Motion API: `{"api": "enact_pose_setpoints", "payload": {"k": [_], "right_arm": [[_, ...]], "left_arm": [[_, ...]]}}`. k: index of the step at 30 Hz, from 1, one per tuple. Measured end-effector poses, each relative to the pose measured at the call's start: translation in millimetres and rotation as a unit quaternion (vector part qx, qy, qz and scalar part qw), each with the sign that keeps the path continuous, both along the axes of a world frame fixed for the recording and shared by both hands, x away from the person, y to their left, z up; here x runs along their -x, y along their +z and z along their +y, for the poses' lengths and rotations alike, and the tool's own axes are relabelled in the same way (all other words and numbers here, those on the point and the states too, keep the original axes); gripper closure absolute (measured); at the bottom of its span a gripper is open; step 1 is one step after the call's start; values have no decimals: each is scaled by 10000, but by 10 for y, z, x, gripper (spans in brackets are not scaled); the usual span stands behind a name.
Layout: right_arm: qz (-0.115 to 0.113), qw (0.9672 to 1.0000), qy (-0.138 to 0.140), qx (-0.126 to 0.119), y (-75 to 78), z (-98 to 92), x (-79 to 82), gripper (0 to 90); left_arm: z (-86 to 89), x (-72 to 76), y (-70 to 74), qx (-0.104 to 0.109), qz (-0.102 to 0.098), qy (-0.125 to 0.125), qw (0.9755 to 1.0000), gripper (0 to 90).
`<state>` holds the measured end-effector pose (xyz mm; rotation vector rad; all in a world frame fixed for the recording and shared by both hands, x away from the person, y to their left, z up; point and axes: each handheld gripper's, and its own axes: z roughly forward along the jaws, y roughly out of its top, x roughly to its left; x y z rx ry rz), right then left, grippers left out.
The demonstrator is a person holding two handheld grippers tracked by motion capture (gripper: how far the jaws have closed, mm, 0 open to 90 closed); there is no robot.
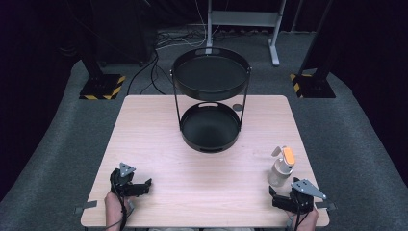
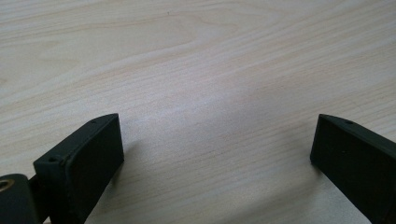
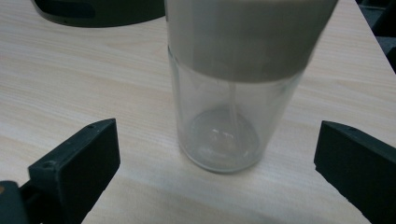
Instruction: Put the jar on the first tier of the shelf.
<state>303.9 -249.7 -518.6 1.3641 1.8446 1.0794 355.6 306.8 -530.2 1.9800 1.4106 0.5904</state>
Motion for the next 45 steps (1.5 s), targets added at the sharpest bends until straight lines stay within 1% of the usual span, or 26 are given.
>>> {"api": "enact_pose_setpoints", "payload": {"k": [1,3,11,12,13,14,16,18,22,27,29,31,34,36,39,40,41,42,44,45], "right_arm": [[0,10000,0,0,0,0,0,0],[-61,10000,30,-1,16,6,-50,0],[-194,9997,76,-112,28,16,-160,0],[-289,9993,154,-168,24,16,-186,0],[-289,9993,154,-168,24,16,-186,0],[-347,9990,208,-193,28,23,-209,0],[-369,9989,207,-185,29,26,-226,0],[-394,9988,225,-189,26,33,-280,0],[-457,9984,226,-244,22,32,-336,0],[-534,9980,160,-292,12,25,-365,0],[-633,9974,110,-313,12,16,-386,0],[-668,9972,112,-318,14,9,-409,0],[-754,9962,114,-420,14,-2,-420,0],[-863,9951,99,-475,12,-2,-407,0],[-884,9947,134,-510,11,-5,-410,0],[-857,9951,136,-482,9,-11,-416,38],[-857,9951,136,-482,9,-11,-416,38],[-850,9949,68,-546,5,-26,-403,123],[-865,9939,31,-687,-1,-44,-381,197],[-863,9936,63,-726,-4,-50,-373,226]], "left_arm": [[0,0,0,0,0,0,10000,20],[0,0,0,1,0,-1,10000,20],[0,0,0,1,1,-1,10000,20],[0,0,0,1,0,0,10000,20],[0,0,0,1,0,0,10000,20],[0,0,0,1,1,0,10000,20],[0,0,0,1,-1,0,10000,20],[-1,1,0,-1,-3,-1,10000,21],[-1,1,0,-1,-3,-1,10000,21],[-1,1,0,-1,-3,-1,10000,21],[0,0,0,-2,-3,-1,10000,20],[-1,1,0,-3,-5,-2,10000,21],[-1,1,0,-6,-7,-3,10000,21],[-2,2,0,-6,-12,-4,10000,21],[-2,2,0,-6,-11,-9,10000,23],[-1,1,0,0,-7,-10,10000,23],[-1,1,0,0,-7,-10,10000,23],[-1,1,0,1,-5,-10,10000,23],[-1,1,0,0,-6,-10,10000,23],[-1,1,0,-1,-6,-10,10000,23]]}}
